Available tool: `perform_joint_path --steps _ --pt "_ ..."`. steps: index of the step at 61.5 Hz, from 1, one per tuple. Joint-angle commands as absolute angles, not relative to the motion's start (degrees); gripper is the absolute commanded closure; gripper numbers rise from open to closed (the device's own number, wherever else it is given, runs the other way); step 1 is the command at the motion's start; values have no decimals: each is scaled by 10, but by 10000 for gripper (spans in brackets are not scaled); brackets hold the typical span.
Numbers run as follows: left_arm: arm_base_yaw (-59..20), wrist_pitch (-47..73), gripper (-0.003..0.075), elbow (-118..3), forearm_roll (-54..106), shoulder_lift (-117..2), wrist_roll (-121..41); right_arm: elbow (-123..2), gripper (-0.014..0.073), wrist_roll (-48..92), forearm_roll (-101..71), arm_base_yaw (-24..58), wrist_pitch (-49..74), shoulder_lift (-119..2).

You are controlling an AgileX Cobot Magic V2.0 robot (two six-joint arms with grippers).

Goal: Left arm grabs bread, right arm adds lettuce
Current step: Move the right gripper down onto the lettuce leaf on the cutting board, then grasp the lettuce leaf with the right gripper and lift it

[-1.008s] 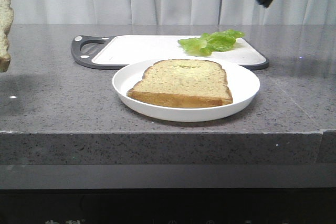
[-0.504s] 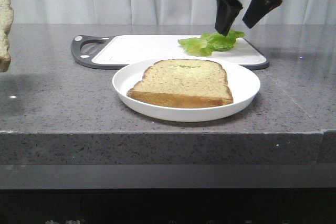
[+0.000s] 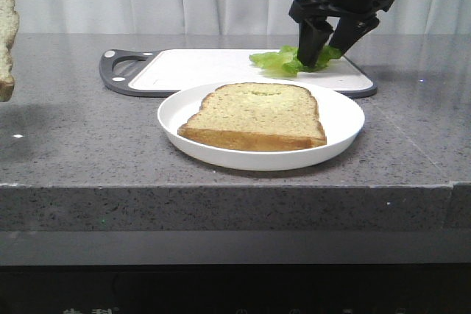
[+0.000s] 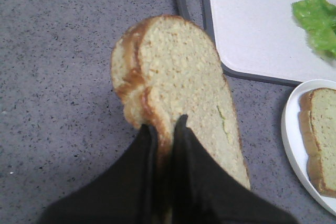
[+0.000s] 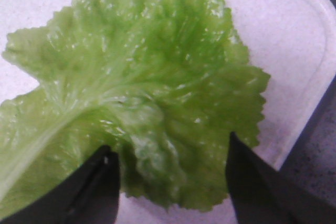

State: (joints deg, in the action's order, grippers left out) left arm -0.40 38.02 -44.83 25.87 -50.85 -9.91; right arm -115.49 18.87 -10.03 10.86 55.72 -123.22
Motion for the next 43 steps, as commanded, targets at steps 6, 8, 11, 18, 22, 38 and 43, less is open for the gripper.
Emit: perform_joint_path --steps 6,8,11,18,22,38,43 --pt "-3 345 739 -466 273 -502 -99 -1176 517 196 -108 108 559 -1197" --pt "-3 345 739 -466 273 -502 -99 -1176 557 196 -108 108 560 -1197" --pt "-3 345 739 -466 273 -502 -99 -1176 605 196 -108 108 561 -1196" --pt "-3 345 739 -466 273 -502 -99 -1177 631 196 -108 108 562 -1188" --pt "-3 345 739 -466 273 -502 -99 -1184 631 196 -108 108 568 -1179" --pt "-3 345 739 -466 273 -502 -99 -1221 631 196 -111 108 635 -1141" --pt "-3 345 739 -466 273 -502 -99 -1221 633 196 -113 108 645 -1127"
